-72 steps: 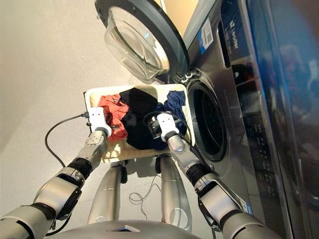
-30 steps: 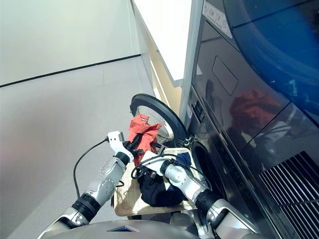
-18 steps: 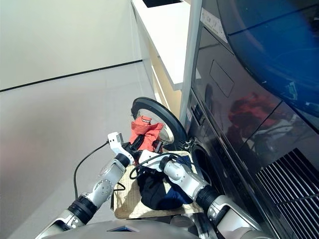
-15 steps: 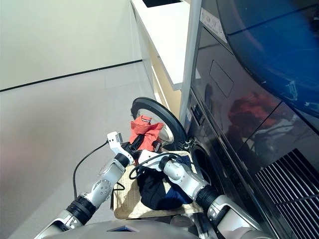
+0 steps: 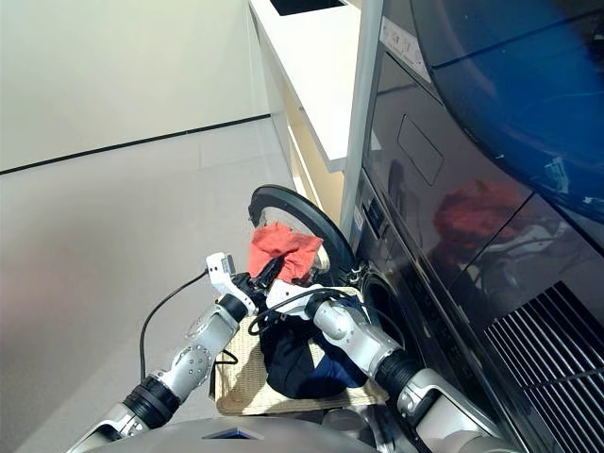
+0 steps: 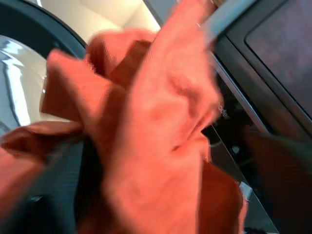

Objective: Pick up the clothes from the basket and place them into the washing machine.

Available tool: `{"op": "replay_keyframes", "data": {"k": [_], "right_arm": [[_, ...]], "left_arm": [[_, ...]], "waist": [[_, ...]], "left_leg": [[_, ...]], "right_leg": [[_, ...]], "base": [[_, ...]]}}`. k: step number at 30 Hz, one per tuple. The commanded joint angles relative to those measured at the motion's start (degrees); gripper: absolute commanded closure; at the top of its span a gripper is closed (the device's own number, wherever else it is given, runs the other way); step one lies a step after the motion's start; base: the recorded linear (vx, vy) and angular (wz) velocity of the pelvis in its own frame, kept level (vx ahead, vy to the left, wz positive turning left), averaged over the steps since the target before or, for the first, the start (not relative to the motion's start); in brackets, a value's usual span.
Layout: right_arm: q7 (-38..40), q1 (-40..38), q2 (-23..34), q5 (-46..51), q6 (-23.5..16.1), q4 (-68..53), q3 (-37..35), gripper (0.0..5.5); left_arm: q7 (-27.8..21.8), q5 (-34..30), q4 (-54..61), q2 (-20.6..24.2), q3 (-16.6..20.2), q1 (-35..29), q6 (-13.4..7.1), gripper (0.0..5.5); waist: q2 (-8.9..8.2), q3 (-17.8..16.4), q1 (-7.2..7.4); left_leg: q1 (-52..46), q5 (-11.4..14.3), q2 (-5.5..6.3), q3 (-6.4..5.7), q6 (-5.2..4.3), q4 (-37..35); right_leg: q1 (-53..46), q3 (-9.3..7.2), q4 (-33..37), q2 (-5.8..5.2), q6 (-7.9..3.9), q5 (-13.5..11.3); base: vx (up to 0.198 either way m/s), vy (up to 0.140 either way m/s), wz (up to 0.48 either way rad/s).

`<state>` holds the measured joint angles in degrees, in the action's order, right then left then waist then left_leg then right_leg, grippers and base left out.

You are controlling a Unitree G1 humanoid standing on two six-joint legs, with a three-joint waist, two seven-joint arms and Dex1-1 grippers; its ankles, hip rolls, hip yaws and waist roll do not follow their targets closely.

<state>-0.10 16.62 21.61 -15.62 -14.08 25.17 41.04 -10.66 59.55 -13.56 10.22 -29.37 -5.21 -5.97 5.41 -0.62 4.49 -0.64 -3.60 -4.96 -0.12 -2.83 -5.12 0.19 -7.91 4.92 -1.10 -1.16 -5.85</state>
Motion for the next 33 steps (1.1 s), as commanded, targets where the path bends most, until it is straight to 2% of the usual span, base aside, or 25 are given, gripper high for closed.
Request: {"op": "replay_keyframes", "data": {"k": [1, 3, 4, 5, 8, 10, 11, 13, 16, 22, 25, 31, 33], "right_arm": [[3.2, 2.6, -4.6, -1.1, -2.3, -1.3, -4.4, 5.50], [3.8, 1.9, -4.8, -1.2, -2.0, -1.4, -5.3, 5.50], [3.9, 1.9, -4.8, -1.2, -2.0, -1.4, -5.3, 5.50], [4.0, -2.7, -2.5, -1.3, -2.4, -3.3, -7.5, 5.50], [5.0, -4.1, -3.1, -1.2, -1.9, -1.9, -9.0, 5.50], [5.5, -5.0, -3.6, -0.6, -1.8, -0.8, -9.8, 5.50], [5.5, -4.9, -3.7, -0.6, -1.8, -0.8, -9.8, 5.50], [6.3, -6.0, -4.1, 0.9, -1.5, 1.0, -11.2, 5.50], [7.5, -7.0, -4.4, 2.1, -1.3, 3.1, -12.6, 5.50], [10.3, -6.4, -5.7, 5.9, -1.1, 6.8, -14.3, 5.50], [11.3, -5.3, -5.8, 7.9, -0.8, 7.8, -14.8, 5.50], [15.0, -1.1, -6.2, 13.2, -2.2, 9.1, -17.5, 5.50], [16.3, 0.4, -7.1, 16.1, -2.9, 11.0, -19.0, 5.50]], "left_arm": [[-0.6, -0.8, 2.4, 0.3, 2.3, -0.7, -3.5, 0.00], [0.5, -1.1, 2.0, 0.0, 5.0, 0.0, -4.5, 0.00], [0.6, -1.1, 2.0, 0.0, 5.0, 0.0, -4.5, 0.00], [2.0, -2.1, 2.4, 0.3, 9.0, 1.6, -5.8, 0.00], [4.9, -3.3, 0.7, -0.7, 13.5, 2.2, -7.8, 0.00], [6.7, -6.2, -0.4, -0.5, 15.9, 2.3, -9.2, 0.00], [6.7, -6.2, -0.4, -0.5, 15.9, 2.3, -9.2, 0.00], [10.3, -14.8, -2.3, 1.0, 19.2, 2.5, -11.7, 0.00], [14.7, -22.0, -5.5, 1.6, 21.5, 2.4, -12.9, 0.00], [18.3, -24.8, -13.5, 0.3, 22.5, 0.8, -14.0, 0.00], [18.5, -25.6, -17.6, 0.2, 20.8, -0.3, -12.8, 0.00], [20.3, -32.0, -25.4, 0.6, 17.3, -4.7, -13.6, 0.00], [19.9, -31.8, -30.4, 0.1, 16.1, -6.6, -13.1, 0.00]], "waist": [[-4.99, 1.4, -0.90], [-4.94, 1.3, -0.95], [-4.93, 1.3, -0.92], [-4.95, 1.1, -0.77], [-5.02, 1.0, -0.79], [-5.04, 0.8, -0.86], [-5.04, 0.8, -0.85], [-5.01, 0.5, -1.01], [-4.82, -0.1, -1.18], [-4.23, -2.8, -1.05], [-3.63, -4.8, -0.79], [-3.20, -9.0, -0.55], [-3.14, -10.4, -0.34]], "left_leg": [[-3.6, 4.4, 3.87, 1.45, 0.91, 0.7], [-3.5, 4.5, 3.96, 1.47, 0.95, 0.7], [-3.5, 4.5, 3.96, 1.46, 0.95, 0.7], [-3.4, 4.4, 4.02, 1.54, 0.95, 0.7], [-3.2, 4.4, 4.04, 1.68, 0.95, 0.6], [-3.1, 4.3, 4.08, 1.73, 0.95, 0.6], [-3.1, 4.3, 4.08, 1.73, 0.95, 0.6], [-2.8, 4.4, 4.16, 1.81, 0.91, 0.6], [-2.1, 4.3, 4.33, 1.86, 0.91, 0.7], [1.3, 3.9, 4.84, 1.77, 1.04, 1.6], [4.2, 3.7, 5.24, 1.64, 1.19, 2.9], [12.7, 3.8, 5.40, 1.82, 1.49, 7.5], [15.8, 4.4, 5.47, 1.86, 1.73, 10.2]], "right_leg": [[-2.8, 1.54, 0.1, -2.34, -6.20, 6.2], [-2.7, 1.61, 0.1, -2.38, -6.20, 6.2], [-2.7, 1.60, 0.1, -2.38, -6.20, 6.2], [-2.6, 1.55, 0.1, -2.44, -6.27, 6.2], [-2.4, 1.64, 0.1, -2.54, -6.28, 6.1], [-2.2, 1.66, 0.1, -2.59, -6.28, 6.1], [-2.2, 1.66, 0.1, -2.59, -6.28, 6.1], [-1.8, 1.62, 0.1, -2.75, -6.32, 5.9], [-1.2, 1.55, 0.1, -2.88, -6.30, 5.6], [2.1, 1.47, 0.0, -3.36, -6.32, 4.4], [4.8, 1.67, -0.9, -3.58, -6.19, 3.8], [13.5, 2.45, -5.3, -4.42, -5.93, 3.3], [16.7, 2.51, -8.3, -4.61, -5.65, 3.9]], "base": [[0.000, 0.000, 0.000], [0.000, 0.000, 0.000], [0.000, 0.000, 0.000], [0.000, 0.000, 0.000], [0.000, 0.000, 0.000], [0.000, 0.000, 0.000], [0.000, 0.000, 0.000], [0.000, 0.000, 0.000], [0.000, 0.000, 0.000], [-0.067, 0.022, 0.000], [-0.113, 0.042, 0.003], [-0.139, 0.038, -0.010], [-0.081, 0.029, -0.052]]}}
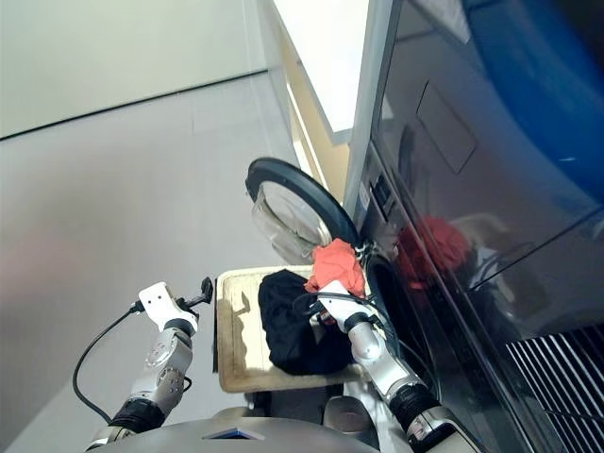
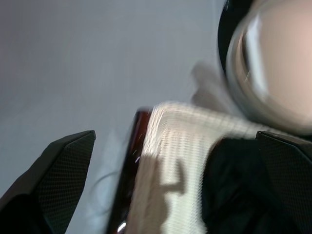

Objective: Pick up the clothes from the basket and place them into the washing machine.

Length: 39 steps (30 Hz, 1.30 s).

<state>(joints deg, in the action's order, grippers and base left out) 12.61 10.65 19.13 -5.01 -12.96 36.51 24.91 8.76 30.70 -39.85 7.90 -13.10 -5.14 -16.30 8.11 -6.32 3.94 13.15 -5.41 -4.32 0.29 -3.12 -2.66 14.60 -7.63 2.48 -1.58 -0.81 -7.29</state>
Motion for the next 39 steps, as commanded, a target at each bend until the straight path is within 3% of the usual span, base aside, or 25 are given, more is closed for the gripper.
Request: {"op": "replay_keyframes", "data": {"k": [1, 7, 12, 18, 19, 20, 21, 22, 23, 28, 29, 33, 39], "right_arm": [[3.6, 6.4, -4.6, 5.5, -4.0, -0.3, -2.9, 5.50], [8.2, 10.3, -5.8, 8.5, -4.9, 1.4, -6.1, 5.50], [17.1, 14.9, -6.3, 6.9, -4.0, 4.6, -9.6, 5.50], [25.3, 22.7, -6.1, 9.3, -3.2, 11.9, -14.6, 5.50], [27.4, 25.8, -5.4, 11.3, -3.4, 13.9, -17.1, 5.50], [28.1, 27.2, -4.8, 12.4, -3.4, 15.7, -18.1, 5.50], [28.0, 27.4, -4.8, 12.4, -3.4, 15.8, -18.1, 5.50], [29.3, 29.7, -3.5, 14.5, -3.5, 18.7, -19.8, 5.50], [29.3, 29.8, -3.5, 14.5, -3.5, 18.8, -19.8, 5.50], [31.2, 35.4, 2.2, 21.3, -4.2, 27.9, -25.0, 5.50], [31.7, 37.2, 6.0, 24.1, -4.4, 30.9, -27.1, 5.50], [33.8, 40.4, 11.4, 26.7, -5.9, 31.6, -28.8, 5.50], [41.6, 43.8, 20.5, 29.3, -9.4, 28.5, -32.3, 5.50]], "left_arm": [[0.5, -2.9, -4.1, 2.4, -0.2, -6.7, -2.8, 0.00], [1.3, -3.0, -7.7, 1.5, -2.0, -9.7, -3.3, 0.00], [3.7, -3.2, -6.6, 1.5, -3.7, -10.8, -3.4, 0.00], [6.1, -1.8, -4.3, 2.0, -4.4, -12.6, -4.1, 0.00], [6.4, -0.9, -2.7, 2.4, -4.2, -12.5, -4.2, 0.00], [6.2, -0.5, -2.3, 2.5, -4.3, -12.4, -4.2, 0.00], [6.2, -0.5, -2.2, 2.5, -4.3, -12.5, -4.2, 0.00], [6.1, -0.1, -1.9, 3.0, -4.5, -12.2, -4.3, 0.00], [6.1, -0.1, -1.9, 3.0, -4.5, -12.2, -4.3, 0.00], [5.2, 1.2, -1.3, 4.1, -5.0, -12.7, -4.3, 0.00], [4.8, 1.8, -0.1, 4.9, -5.1, -13.0, -4.4, 0.00], [3.9, 2.7, 2.7, 6.2, -5.7, -12.6, -4.4, 0.00], [3.2, 3.6, 3.0, 6.6, -6.5, -12.4, -4.6, 0.00]], "waist": [[-5.83, -4.7, 0.20], [-5.20, -6.5, 0.79], [-3.99, -7.4, 0.91], [-2.31, -7.9, 0.29], [-1.81, -8.2, 0.04], [-1.39, -8.1, -0.25], [-1.55, -8.2, -0.14], [-1.07, -8.0, -0.57], [-1.07, -7.9, -0.63], [-0.09, -7.3, -1.46], [0.30, -7.2, -1.67], [0.66, -6.7, -2.30], [1.32, -5.5, -2.63]], "left_leg": [[2.2, 6.3, 4.84, 1.45, 2.02, 7.9], [10.9, 7.7, 5.08, 1.16, 2.09, 13.6], [18.5, 8.8, 5.10, 1.20, 2.06, 17.9], [26.8, 10.0, 5.14, 0.94, 2.36, 22.2], [29.3, 10.6, 5.20, 0.97, 2.56, 23.8], [29.7, 12.5, 5.05, 0.62, 2.41, 24.7], [30.7, 10.8, 5.17, 1.06, 2.68, 24.6], [31.6, 13.1, 5.01, 0.76, 2.65, 25.5], [31.8, 13.1, 4.99, 0.78, 2.66, 25.6], [36.0, 13.8, 5.15, 0.60, 3.03, 26.8], [37.3, 13.9, 5.12, 0.44, 3.09, 27.1], [39.6, 14.6, 5.14, 0.74, 3.45, 28.4], [41.4, 14.9, 5.18, 0.75, 3.44, 28.9]], "right_leg": [[2.5, 2.24, -6.0, -4.14, -6.00, 5.4], [11.9, 2.30, -12.7, -4.75, -5.68, 6.9], [19.4, 2.72, -16.8, -4.94, -5.46, 7.7], [27.9, 3.26, -21.5, -4.97, -5.05, 9.2], [30.6, 3.56, -23.4, -5.03, -4.82, 9.5], [31.2, 3.96, -24.7, -4.72, -5.05, 11.3], [32.0, 3.80, -24.2, -4.96, -4.70, 9.7], [33.3, 4.14, -25.6, -4.59, -4.94, 11.6], [33.5, 4.17, -25.7, -4.58, -4.94, 11.7], [38.4, 5.15, -26.9, -4.40, -4.87, 12.0], [39.9, 5.38, -27.7, -4.37, -4.81, 12.1], [42.5, 6.27, -28.7, -3.98, -4.71, 12.4], [45.4, 7.30, -30.6, -4.23, -4.81, 13.0]], "base": [[-0.062, 0.025, -0.046], [-0.044, 0.013, 0.015], [0.000, 0.000, 0.000], [0.000, 0.000, 0.000], [0.085, 0.003, 0.062], [0.000, 0.000, 0.000], [0.096, 0.002, -0.005], [0.000, 0.000, 0.000], [0.111, -0.004, -0.042], [0.000, 0.000, 0.000], [0.000, 0.000, 0.000], [0.000, 0.000, 0.000], [0.000, 0.000, 0.000]]}}
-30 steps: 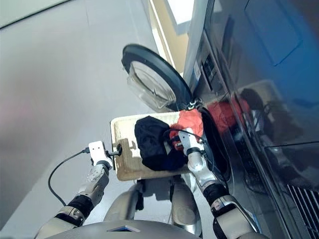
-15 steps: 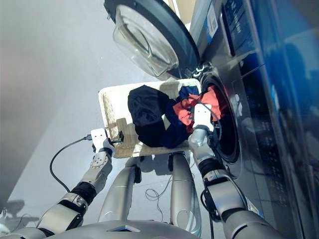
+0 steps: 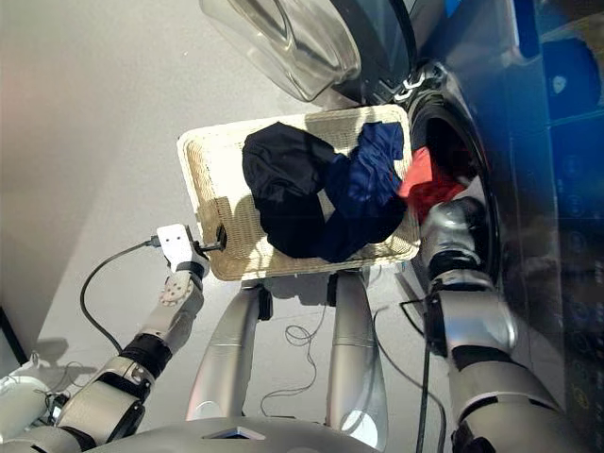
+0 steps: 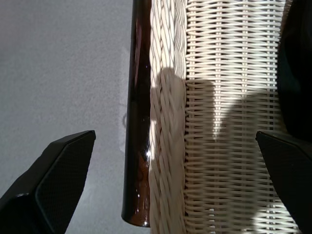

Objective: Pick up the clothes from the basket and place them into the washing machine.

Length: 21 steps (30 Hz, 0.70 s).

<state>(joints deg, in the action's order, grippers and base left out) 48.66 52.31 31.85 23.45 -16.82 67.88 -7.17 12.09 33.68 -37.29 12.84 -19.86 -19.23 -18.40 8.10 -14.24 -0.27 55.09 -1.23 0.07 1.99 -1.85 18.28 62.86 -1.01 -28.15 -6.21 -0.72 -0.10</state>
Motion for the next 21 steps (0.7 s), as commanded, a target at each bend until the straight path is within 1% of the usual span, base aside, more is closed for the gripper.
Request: {"op": "replay_keyframes", "data": {"k": [1, 3, 4, 5, 6, 7, 8, 10, 11, 12, 13, 14, 15, 16, 17, 18, 21], "right_arm": [[5.8, 2.7, 8.5, 1.5, -6.0, -2.9, -0.4, 5.50], [5.6, 2.8, 9.0, 2.2, -6.0, -2.6, -0.2, 5.50], [2.9, 2.6, 8.3, 1.5, -4.8, -2.5, 2.1, 5.50], [2.7, 2.8, 8.4, 1.6, -4.8, -2.3, 2.3, 4.55], [0.0, 2.3, 7.9, 2.3, -4.2, -1.9, 3.1, 0.00], [-6.5, 1.8, 5.7, 4.4, -3.6, -1.3, 5.1, 0.00], [-10.5, 0.9, 4.1, 6.6, -3.8, -1.3, 6.0, 0.00], [-13.2, -0.1, 0.9, 8.7, -4.6, -1.5, 6.7, 0.00], [-13.3, -0.2, 0.8, 8.8, -4.7, -1.5, 6.6, 0.00], [-15.5, -1.7, -1.1, 9.2, -4.8, -2.1, 7.3, 0.00], [-17.3, -2.9, -4.6, 9.9, -5.8, -3.4, 7.6, 0.00], [-18.8, -3.9, -6.0, 10.0, -5.7, -3.5, 8.2, 0.00], [-18.8, -3.9, -6.1, 10.0, -5.7, -3.5, 8.2, 0.00], [-21.7, -4.8, -8.7, 10.9, -5.7, -4.4, 9.2, 0.00], [-22.6, -5.3, -9.6, 10.2, -5.2, -5.1, 10.4, 0.00], [-24.1, -6.2, -10.9, 9.5, -5.0, -5.9, 11.7, 0.00], [-27.1, -9.0, -13.9, 8.0, -4.4, -9.0, 14.2, 0.00]], "left_arm": [[0.0, 0.9, 0.3, 1.6, 0.2, 1.8, -2.5, 0.00], [0.0, 1.3, 0.1, 1.4, 0.1, 1.7, -2.6, 0.00], [0.0, 1.4, -0.3, 1.2, -0.1, 1.4, -2.6, 0.00], [0.0, 1.4, -0.4, 1.1, 0.0, 1.4, -2.6, 0.00], [-0.2, 1.3, -0.8, 1.1, 0.0, 1.1, -2.7, 0.00], [-0.8, 1.5, -1.2, 0.7, -0.1, 0.5, -2.8, 0.00], [-1.1, 1.6, -1.3, 0.5, 0.0, 0.0, -2.7, 0.00], [-1.2, 1.3, -1.5, 0.3, -0.1, -1.0, -2.7, 0.00], [-1.3, 1.3, -1.6, 0.3, -0.1, -0.9, -2.7, 0.00], [-1.3, 0.9, -1.6, 0.4, 0.1, -1.4, -2.6, 0.00], [-1.5, 0.8, -1.9, -0.1, 0.4, -2.3, -3.0, 0.00], [-1.6, 1.0, -1.9, -0.1, 0.8, -3.0, -3.2, 0.00], [-1.6, 1.1, -2.0, -0.1, 0.9, -2.9, -3.2, 0.00], [-2.1, 2.2, -1.8, -0.5, 1.4, -3.7, -3.5, 0.00], [-2.2, 2.5, -1.9, -0.5, 1.9, -4.1, -3.5, 0.00], [-2.6, 3.0, -2.4, -0.8, 2.2, -4.5, -3.5, 0.00], [-3.6, 3.7, -3.0, -1.5, 2.9, -4.7, -3.5, 0.00]], "waist": [[1.33, 2.6, 1.46], [1.30, 2.9, 1.38], [1.03, 3.0, 1.34], [1.09, 3.0, 1.44], [0.96, 3.1, 1.54], [0.63, 3.3, 1.57], [0.48, 3.3, 1.71], [0.16, 3.4, 1.97], [0.10, 3.4, 2.07], [-0.07, 3.4, 2.22], [-0.36, 3.4, 2.48], [-0.62, 3.4, 2.51], [-0.63, 3.2, 2.61], [-1.05, 3.2, 2.72], [-1.45, 2.7, 3.07], [-1.72, 2.6, 3.24], [-2.51, 2.2, 3.55]], "left_leg": [[-0.5, 10.8, 0.78, -0.93, 2.13, 7.9], [-0.6, 10.7, 0.76, -0.94, 2.07, 7.8], [-0.7, 10.7, 0.81, -0.99, 2.00, 7.8], [-0.7, 10.7, 0.83, -0.99, 2.00, 7.8], [-0.7, 10.7, 0.77, -0.97, 1.96, 7.8], [-0.9, 10.6, 0.65, -1.01, 1.83, 7.7], [-1.1, 10.4, 0.58, -1.06, 1.73, 7.5], [-1.6, 10.2, 0.58, -1.31, 1.51, 7.1], [-1.8, 10.1, 0.59, -1.35, 1.50, 7.0], [-2.3, 9.9, 0.54, -1.53, 1.33, 6.4], [-3.3, 9.5, 0.44, -1.72, 1.07, 5.5], [-4.0, 9.1, 0.47, -1.83, 0.86, 4.9], [-4.2, 9.0, 0.48, -1.88, 0.85, 4.7], [-5.0, 8.2, 0.47, -2.00, 0.61, 3.5], [-4.8, 6.1, 0.55, -1.58, 0.68, 2.9], [-5.7, 5.7, 0.52, -1.67, 0.58, 2.1], [-8.3, 4.6, 0.43, -1.93, 0.25, 0.0]], "right_leg": [[-2.7, 0.70, 0.1, 0.33, -4.91, 5.9], [-2.8, 0.66, 0.1, 0.20, -4.89, 6.0], [-2.7, 0.64, -0.1, 0.17, -4.86, 5.8], [-2.7, 0.64, -0.1, 0.16, -4.86, 5.8], [-2.9, 0.62, 0.0, 0.11, -4.86, 5.7], [-3.2, 0.49, 0.2, 0.19, -4.85, 5.3], [-3.5, 0.45, 0.5, 0.26, -4.84, 5.1], [-4.2, 0.25, 1.2, 0.35, -4.77, 4.8], [-4.4, 0.21, 1.3, 0.34, -4.76, 4.8], [-4.9, 0.00, 1.6, 0.39, -4.73, 4.7], [-6.2, -0.35, 2.8, 0.41, -4.76, 4.3], [-7.1, -0.58, 3.6, 0.43, -4.78, 4.0], [-7.4, -0.63, 3.7, 0.42, -4.77, 4.0], [-8.3, -1.04, 4.9, 0.45, -4.88, 3.3], [-8.6, -1.63, 6.1, 0.15, -4.52, 1.2], [-9.5, -1.88, 6.8, 0.12, -4.56, 0.8], [-12.1, -2.39, 8.8, 0.08, -4.73, -0.3]], "base": [[0.000, 0.000, 0.000], [0.000, 0.000, 0.000], [0.000, 0.000, 0.000], [0.000, 0.000, 0.000], [0.000, 0.000, 0.000], [0.000, 0.000, 0.000], [-0.016, -0.051, 0.003], [0.000, 0.000, 0.000], [0.000, 0.000, 0.000], [0.000, 0.000, 0.000], [-0.022, -0.066, -0.006], [-0.016, -0.051, 0.004], [-0.037, -0.056, 0.006], [-0.148, -0.045, -0.012], [-0.162, -0.057, -0.038], [-0.143, -0.031, -0.038], [0.000, 0.000, 0.000]]}}
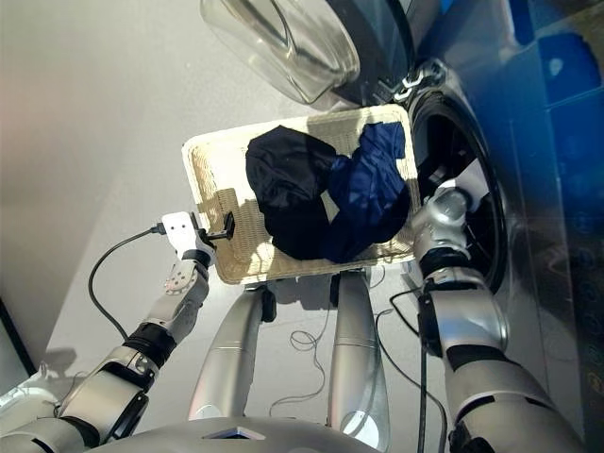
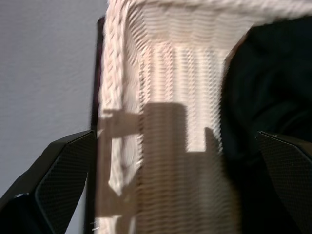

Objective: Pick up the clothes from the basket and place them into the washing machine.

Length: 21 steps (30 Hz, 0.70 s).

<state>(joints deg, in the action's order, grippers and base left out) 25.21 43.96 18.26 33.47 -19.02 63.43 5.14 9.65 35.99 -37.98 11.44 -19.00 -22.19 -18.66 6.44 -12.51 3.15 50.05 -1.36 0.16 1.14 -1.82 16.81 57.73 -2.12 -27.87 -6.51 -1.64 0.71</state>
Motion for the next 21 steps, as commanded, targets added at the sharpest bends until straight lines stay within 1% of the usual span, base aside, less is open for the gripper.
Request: {"op": "replay_keyframes", "data": {"k": [1, 2, 4, 8, 9, 10, 11, 12, 13, 15, 18, 20, 21], "right_arm": [[-3.6, -0.7, -0.3, -2.0, -2.2, -4.6, 1.9, 0.00], [-5.0, -2.8, -2.1, -3.1, -1.8, -6.1, 3.3, 0.00], [-7.0, -5.3, -3.5, -3.9, -1.2, -7.2, 5.0, 0.00], [-10.4, -11.2, -6.1, -5.2, -0.1, -9.4, 8.0, 0.00], [-11.5, -13.1, -6.8, -5.8, 0.1, -10.3, 9.2, 0.00], [-11.9, -14.3, -7.0, -6.1, 0.3, -10.2, 9.4, 0.00], [-13.0, -15.9, -7.1, -7.1, 0.8, -10.7, 10.7, 0.00], [-13.0, -15.9, -7.1, -7.1, 0.8, -10.7, 10.7, 0.00], [-14.5, -18.8, -7.3, -7.8, 1.5, -11.5, 11.6, 0.00], [-16.3, -22.1, -7.4, -9.2, 2.1, -13.3, 13.4, 0.00], [-18.7, -26.2, -7.3, -11.5, 2.9, -15.4, 15.8, 0.00], [-19.9, -28.6, -7.2, -12.3, 3.3, -16.1, 16.3, 0.00], [-20.7, -29.7, -6.5, -14.3, 3.5, -18.0, 17.8, 0.00]], "left_arm": [[-1.2, 1.4, -2.3, -0.1, 2.1, -1.8, -3.2, 0.00], [-1.5, 1.0, -2.8, -0.4, 2.1, -1.8, -3.2, 0.00], [-2.1, 0.6, -4.4, -0.9, 2.2, -1.7, -2.9, 0.00], [-3.5, -0.3, -6.7, -1.8, 1.9, -0.8, -2.1, 0.00], [-3.9, -1.1, -7.6, -1.8, 1.8, -0.5, -1.9, 0.00], [-4.1, -1.3, -7.8, -2.0, 1.9, -0.2, -1.6, 0.00], [-4.5, -1.6, -8.1, -2.0, 1.8, 0.3, -1.6, 0.00], [-4.5, -1.6, -8.1, -2.0, 1.8, 0.3, -1.6, 0.00], [-4.9, -2.3, -8.3, -2.2, 2.0, 1.5, -1.2, 0.00], [-5.2, -3.0, -8.5, -2.4, 2.4, 3.1, -1.2, 0.00], [-6.2, -4.7, -10.1, -2.7, 2.2, 5.5, -0.2, 0.00], [-6.8, -6.2, -10.8, -2.7, 1.7, 7.0, 0.4, 0.00], [-7.0, -7.3, -10.9, -2.6, 1.3, 7.7, 0.7, 0.00]], "waist": [[-0.85, 0.4, 0.17], [-1.49, 0.3, 0.36], [-2.17, 0.1, 0.57], [-3.67, 0.1, 0.97], [-4.13, 0.1, 1.09], [-4.41, 0.0, 1.08], [-4.85, 0.1, 1.16], [-4.85, 0.0, 1.17], [-5.54, 0.3, 1.01], [-6.35, 0.6, 1.01], [-7.21, 1.7, 0.99], [-7.50, 2.8, 1.07], [-7.51, 3.4, 1.05]], "left_leg": [[-3.5, 4.6, 0.35, -1.09, 0.21, 1.4], [-5.4, 4.1, 0.43, -1.28, 0.00, 0.1], [-8.3, 3.4, 0.50, -1.41, -0.25, -1.7], [-15.4, 2.1, 0.41, -1.11, -0.68, -6.1], [-17.5, 1.7, 0.34, -0.95, -0.91, -7.3], [-18.8, 1.7, 0.38, -0.86, -0.82, -7.6], [-20.7, 1.5, 0.14, -0.72, -0.97, -8.4], [-20.8, 1.5, 0.14, -0.72, -0.97, -8.4], [-24.0, 1.4, 0.32, -0.73, -0.87, -9.3], [-27.6, 1.3, 0.19, -0.57, -0.89, -10.7], [-32.7, 1.4, 0.10, -0.11, -0.75, -12.5], [-35.4, 1.2, 0.16, 0.23, -0.63, -13.9], [-36.8, 1.0, 0.12, 0.40, -0.65, -15.2]], "right_leg": [[-7.2, -1.31, 8.6, 0.37, -3.80, -1.2], [-9.4, -1.58, 10.3, 0.22, -3.98, -1.8], [-12.4, -1.98, 12.0, 0.16, -4.16, -2.5], [-19.8, -2.58, 16.7, 0.06, -4.64, -3.9], [-22.0, -2.49, 18.2, 0.16, -4.84, -4.4], [-23.5, -2.63, 19.0, 0.19, -4.85, -4.5], [-25.7, -2.89, 20.2, 0.19, -4.98, -4.6], [-25.9, -2.90, 20.2, 0.19, -4.98, -4.6], [-29.6, -3.15, 22.0, 0.30, -5.11, -4.9], [-33.4, -3.28, 23.4, 0.50, -5.24, -5.0], [-38.7, -3.12, 25.5, 0.89, -5.51, -5.1], [-41.3, -3.02, 27.1, 1.22, -5.68, -5.1], [-42.4, -3.05, 28.1, 1.38, -5.77, -5.3]], "base": [[0.000, 0.000, 0.000], [0.000, 0.000, 0.000], [0.000, 0.000, 0.000], [0.000, 0.000, 0.000], [0.000, 0.000, 0.000], [0.000, 0.000, 0.000], [0.000, 0.000, 0.000], [0.051, 0.007, -0.047], [0.000, 0.000, 0.000], [0.063, 0.014, 0.016], [0.061, 0.019, -0.004], [0.057, 0.022, -0.058], [0.000, 0.000, 0.000]]}}
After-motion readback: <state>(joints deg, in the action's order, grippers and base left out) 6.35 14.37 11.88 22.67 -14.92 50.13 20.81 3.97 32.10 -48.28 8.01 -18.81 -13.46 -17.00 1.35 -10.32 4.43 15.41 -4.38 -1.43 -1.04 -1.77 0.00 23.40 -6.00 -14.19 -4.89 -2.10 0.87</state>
